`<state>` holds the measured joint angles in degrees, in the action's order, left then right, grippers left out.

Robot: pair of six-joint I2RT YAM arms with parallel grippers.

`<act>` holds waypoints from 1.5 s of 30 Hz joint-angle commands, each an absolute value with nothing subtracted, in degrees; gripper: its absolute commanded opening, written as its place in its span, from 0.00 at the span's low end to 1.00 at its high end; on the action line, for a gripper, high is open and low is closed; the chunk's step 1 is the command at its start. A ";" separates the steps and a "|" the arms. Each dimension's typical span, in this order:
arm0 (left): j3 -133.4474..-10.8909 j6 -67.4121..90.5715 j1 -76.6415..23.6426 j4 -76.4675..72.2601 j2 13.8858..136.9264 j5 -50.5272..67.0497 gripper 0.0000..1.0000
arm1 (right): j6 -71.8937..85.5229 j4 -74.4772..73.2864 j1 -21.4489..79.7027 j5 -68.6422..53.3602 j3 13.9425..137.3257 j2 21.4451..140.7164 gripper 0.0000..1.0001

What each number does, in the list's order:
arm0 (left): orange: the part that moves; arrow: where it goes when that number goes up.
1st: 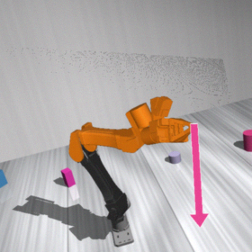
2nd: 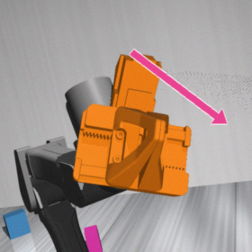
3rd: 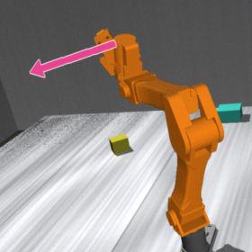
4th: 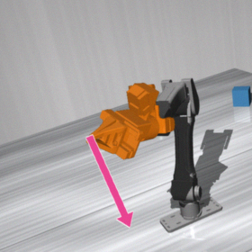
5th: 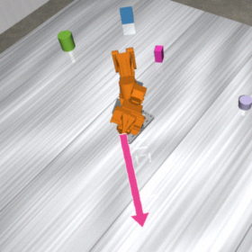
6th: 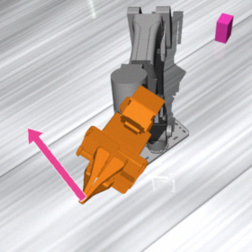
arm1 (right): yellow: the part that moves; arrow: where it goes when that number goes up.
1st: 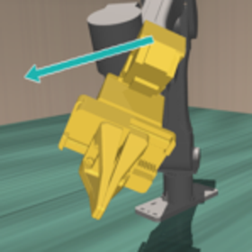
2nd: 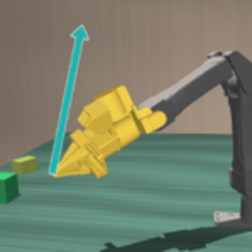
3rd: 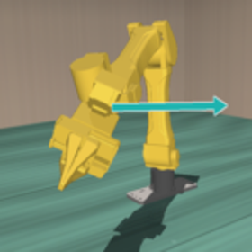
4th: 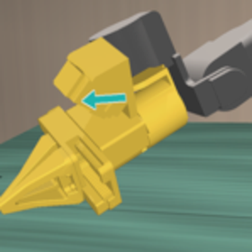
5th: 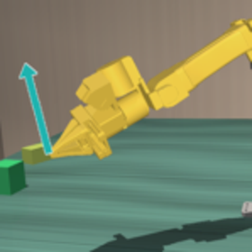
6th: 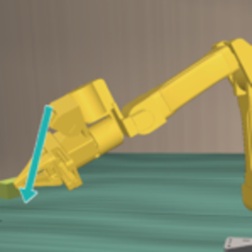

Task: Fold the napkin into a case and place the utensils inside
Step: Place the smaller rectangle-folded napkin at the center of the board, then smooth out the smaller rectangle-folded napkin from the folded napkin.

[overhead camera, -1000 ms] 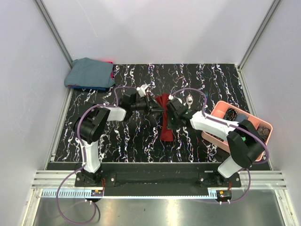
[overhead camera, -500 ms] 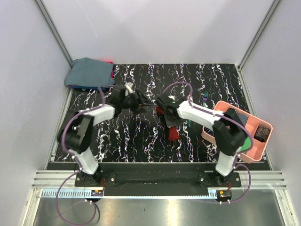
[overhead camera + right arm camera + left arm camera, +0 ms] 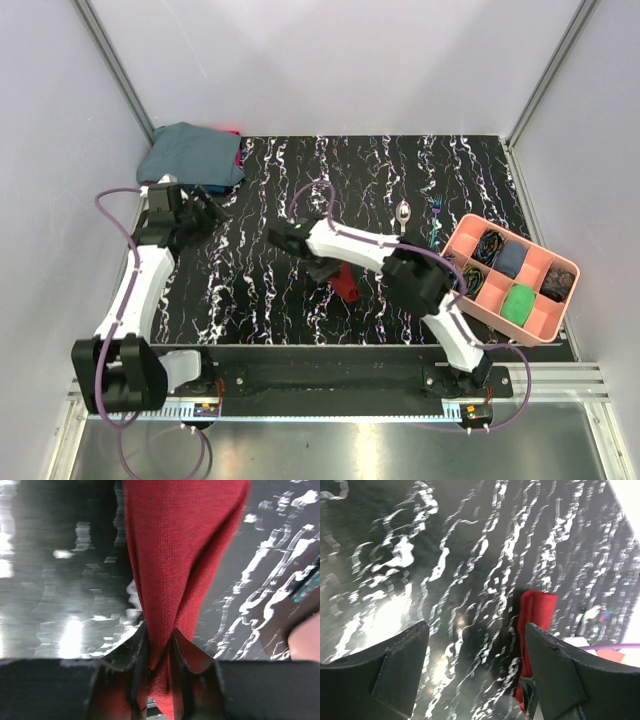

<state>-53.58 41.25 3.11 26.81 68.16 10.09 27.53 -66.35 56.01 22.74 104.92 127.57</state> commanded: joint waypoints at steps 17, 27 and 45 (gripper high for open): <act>-48.88 34.01 1.94 18.30 66.95 34.34 0.58 | 33.15 -48.81 54.42 7.32 87.08 101.01 0.83; -51.41 49.56 -12.92 -12.71 94.17 42.36 0.31 | 31.81 -10.30 38.86 -29.68 59.25 90.43 0.31; -69.60 52.30 -15.64 -9.23 120.49 38.23 0.26 | 41.39 27.06 38.06 -46.93 43.07 109.41 0.15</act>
